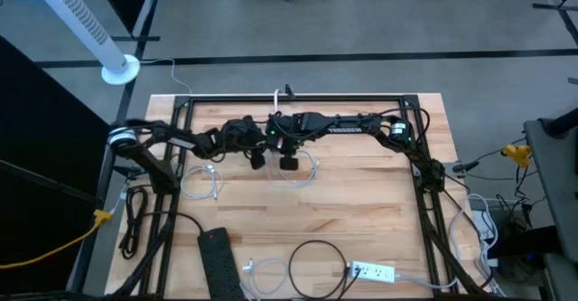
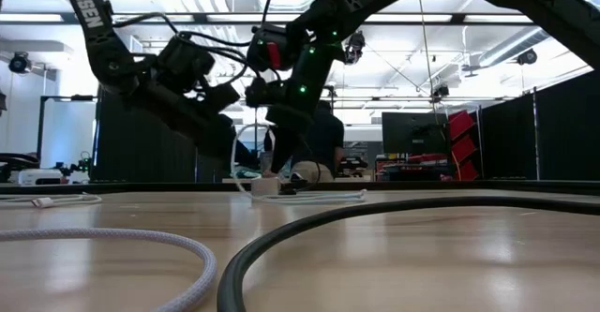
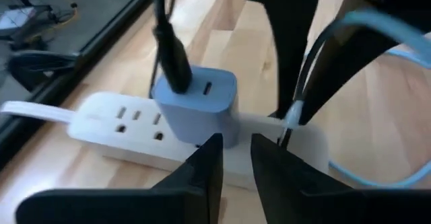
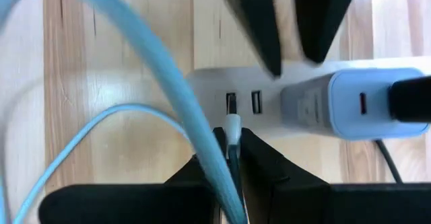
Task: Plug in charger cables
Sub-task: Insert the top white charger cable into the top white outlet extension
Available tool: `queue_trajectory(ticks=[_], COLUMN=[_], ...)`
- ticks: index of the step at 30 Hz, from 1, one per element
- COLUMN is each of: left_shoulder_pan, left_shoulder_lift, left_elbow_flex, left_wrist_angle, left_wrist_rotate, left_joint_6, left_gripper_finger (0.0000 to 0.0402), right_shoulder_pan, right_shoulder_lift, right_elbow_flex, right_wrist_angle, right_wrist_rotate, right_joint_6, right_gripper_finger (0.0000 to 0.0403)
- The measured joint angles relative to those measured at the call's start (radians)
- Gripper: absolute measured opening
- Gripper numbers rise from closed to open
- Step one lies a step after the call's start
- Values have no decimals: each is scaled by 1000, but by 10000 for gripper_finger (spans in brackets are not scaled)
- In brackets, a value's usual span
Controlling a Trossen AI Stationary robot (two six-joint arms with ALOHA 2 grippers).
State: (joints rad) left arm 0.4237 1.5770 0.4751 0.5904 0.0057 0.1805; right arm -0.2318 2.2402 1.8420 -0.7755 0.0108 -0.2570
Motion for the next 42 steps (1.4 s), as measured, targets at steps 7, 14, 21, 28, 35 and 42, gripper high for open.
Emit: queue_trajectory(ticks=[7, 14, 21, 28, 35, 42], left_shoulder_pan=[5, -24, -37, -37, -37, -37], left_shoulder_lift=[9, 18, 13, 12, 11, 14], left_elbow_flex=[0, 0, -1, -4, -4, -4], left_wrist_angle=[-6, 15, 54, 55, 56, 54], left_wrist_rotate=[18, 87, 112, 112, 112, 111], left_joint_6=[-18, -48, -69, -69, -68, -67], left_gripper_finger=[72, 68, 69, 70, 71, 71], right_shoulder_pan=[19, 18, 16, 16, 18, 24], right_shoulder_lift=[1, -17, -18, -31, -41, -44], right_elbow_flex=[2, 28, 32, 32, 32, 32], right_wrist_angle=[-28, -28, -32, -29, -24, -8], right_wrist_rotate=[-18, -17, -10, 35, 35, 37], right_joint_6=[0, 0, 11, 3, -6, -19], right_gripper_finger=[14, 14, 14, 14, 14, 14])
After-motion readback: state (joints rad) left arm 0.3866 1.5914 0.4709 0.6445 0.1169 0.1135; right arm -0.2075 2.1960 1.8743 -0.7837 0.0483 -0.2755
